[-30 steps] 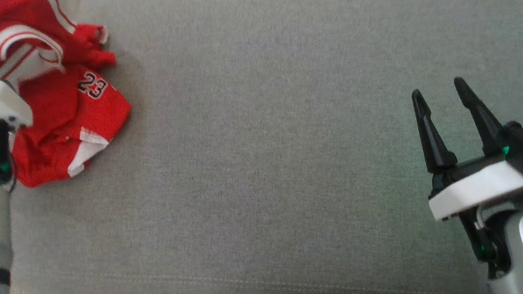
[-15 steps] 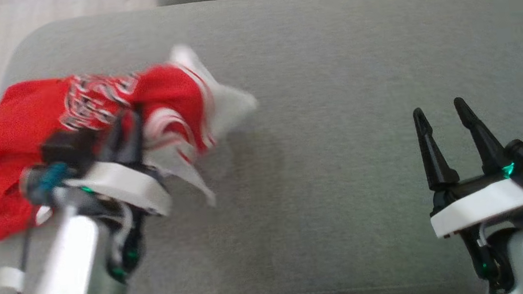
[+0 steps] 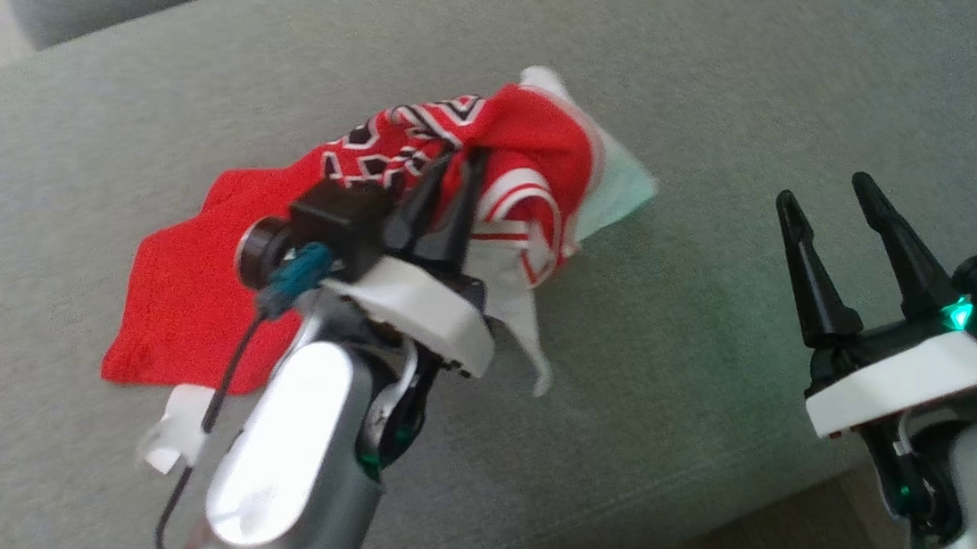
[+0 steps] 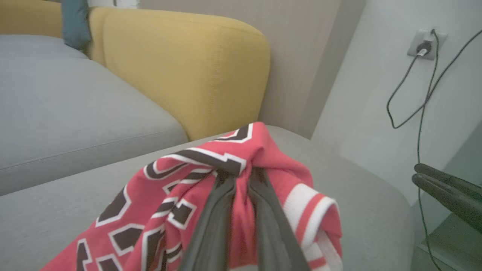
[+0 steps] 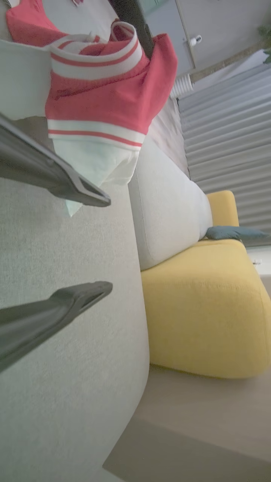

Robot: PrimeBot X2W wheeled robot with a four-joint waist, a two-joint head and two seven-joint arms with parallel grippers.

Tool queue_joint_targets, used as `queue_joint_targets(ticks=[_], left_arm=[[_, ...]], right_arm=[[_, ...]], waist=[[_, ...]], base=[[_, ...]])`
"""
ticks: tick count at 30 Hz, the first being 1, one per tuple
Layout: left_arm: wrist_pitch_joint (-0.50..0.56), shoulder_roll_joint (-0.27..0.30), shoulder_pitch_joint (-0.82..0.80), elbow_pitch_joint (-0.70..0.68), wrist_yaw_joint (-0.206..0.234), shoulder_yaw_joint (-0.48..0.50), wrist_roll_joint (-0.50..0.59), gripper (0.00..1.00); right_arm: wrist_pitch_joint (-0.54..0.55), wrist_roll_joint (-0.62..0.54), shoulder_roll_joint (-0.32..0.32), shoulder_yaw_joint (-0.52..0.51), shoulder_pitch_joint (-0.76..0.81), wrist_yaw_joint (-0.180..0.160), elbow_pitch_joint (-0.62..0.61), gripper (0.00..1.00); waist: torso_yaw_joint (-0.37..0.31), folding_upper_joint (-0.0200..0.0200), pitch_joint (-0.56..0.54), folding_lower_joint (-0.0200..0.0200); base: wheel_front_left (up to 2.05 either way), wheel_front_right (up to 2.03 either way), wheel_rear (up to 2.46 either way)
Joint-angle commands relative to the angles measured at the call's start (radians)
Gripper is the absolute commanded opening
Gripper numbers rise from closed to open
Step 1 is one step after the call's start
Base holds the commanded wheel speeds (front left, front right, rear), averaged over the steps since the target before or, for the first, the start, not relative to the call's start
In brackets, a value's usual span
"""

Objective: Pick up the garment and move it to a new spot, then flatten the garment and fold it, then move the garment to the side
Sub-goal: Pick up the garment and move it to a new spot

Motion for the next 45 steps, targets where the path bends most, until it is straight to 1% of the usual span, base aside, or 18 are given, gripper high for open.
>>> queue_joint_targets(ticks=[1, 5, 8, 9, 10, 11, 16, 17, 21, 27, 28, 32, 35, 37, 40, 45], left_arm=[[-0.01, -0.001, -0.053, -0.018, -0.001, 0.015, 0.007, 0.0], [-0.019, -0.011, -0.08, 0.059, 0.006, -0.021, -0.004, 0.0], [-0.021, -0.014, -0.095, 0.132, 0.001, -0.044, -0.013, 0.0], [-0.023, -0.015, -0.098, 0.155, -0.003, -0.05, -0.018, 0.08], [-0.026, -0.015, -0.103, 0.174, -0.004, -0.058, -0.016, 0.47], [-0.034, -0.016, -0.108, 0.188, -0.004, -0.066, -0.012, 1.0], [-0.094, -0.013, -0.105, 0.213, -0.014, -0.101, 0.009, 1.0], [-0.123, -0.002, -0.09, 0.204, -0.016, -0.106, 0.014, 1.0], [-0.171, 0.034, -0.042, 0.161, -0.003, -0.092, 0.02, 1.0], [-0.205, 0.097, 0.063, 0.086, 0.072, 0.004, -0.001, 1.0], [-0.205, 0.097, 0.063, 0.086, 0.072, 0.004, -0.001, 1.0], [-0.211, 0.134, 0.126, 0.048, 0.12, 0.089, -0.017, 1.0], [-0.212, 0.16, 0.172, 0.012, 0.141, 0.152, -0.021, 1.0], [-0.212, 0.179, 0.205, -0.012, 0.149, 0.193, -0.015, 1.0], [-0.212, 0.2, 0.256, -0.045, 0.147, 0.236, -0.007, 1.0], [-0.212, 0.215, 0.32, -0.079, 0.137, 0.265, 0.008, 1.0]], right_arm=[[-0.011, 0.009, -0.004, 0.019, -0.046, 0.004, -0.032, 1.0], [-0.027, 0.021, -0.004, 0.025, -0.054, 0.004, -0.021, 1.0], [-0.041, 0.028, -0.004, 0.028, -0.063, 0.004, -0.009, 1.0], [-0.043, 0.03, -0.004, 0.029, -0.065, 0.004, -0.003, 1.0], [-0.047, 0.031, -0.004, 0.029, -0.068, 0.004, 0.001, 1.0], [-0.05, 0.031, -0.004, 0.028, -0.071, 0.004, 0.006, 1.0], [-0.053, 0.022, -0.004, 0.029, -0.077, 0.004, 0.025, 1.0], [-0.052, 0.016, -0.004, 0.028, -0.079, 0.004, 0.029, 1.0], [-0.039, 0.001, -0.004, 0.024, -0.078, 0.004, 0.035, 1.0], [-0.02, -0.016, -0.004, 0.013, -0.063, 0.004, 0.037, 1.0], [-0.02, -0.016, -0.004, 0.013, -0.063, 0.004, 0.037, 1.0], [-0.007, -0.024, -0.004, 0.006, -0.049, 0.004, 0.035, 1.0], [0.003, -0.032, -0.004, 0.002, -0.038, 0.004, 0.033, 1.0], [0.008, -0.035, -0.004, -0.001, -0.032, 0.004, 0.032, 1.0], [0.012, -0.037, -0.004, -0.005, -0.019, 0.004, 0.032, 1.0], [0.018, -0.04, -0.004, -0.007, 0.013, 0.004, 0.03, 1.0]], waist=[[-0.05, 0.0, 0.046, 0.0001], [-0.074, 0.0, 0.079, 0.0001], [-0.075, 0.0, 0.1, 0.0001], [-0.072, 0.0, 0.104, 0.0001], [-0.066, 0.0, 0.107, 0.0001], [-0.059, 0.0, 0.109, 0.0001], [-0.008, 0.0, 0.092, 0.0001], [0.018, 0.0, 0.079, 0.0001], [0.077, 0.0, 0.046, 0.0001], [0.16, 0.0, -0.011, 0.0001], [0.16, 0.0, -0.011, 0.0001], [0.205, 0.0, -0.037, 0.0001], [0.231, 0.0, -0.054, 0.0001], [0.242, 0.0, -0.065, 0.0001], [0.254, 0.0, -0.082, 0.0001], [0.26, 0.0, -0.115, 0.0001]], base=[[0.0, 0.0, 0.0], [0.0, 0.0, 0.0], [0.0, 0.0, 0.0], [0.0, 0.0, 0.0], [0.0, 0.0, 0.0], [0.0, 0.0, 0.0], [0.0, 0.0, 0.0], [0.0, 0.0, 0.0], [0.0, 0.0, 0.0], [0.0, 0.0, 0.0], [0.0, 0.0, 0.0], [0.0, 0.0, 0.0], [0.0, 0.0, 0.0], [0.0, 0.0, 0.0], [0.0, 0.0, 0.0], [0.0, 0.0, 0.0]])
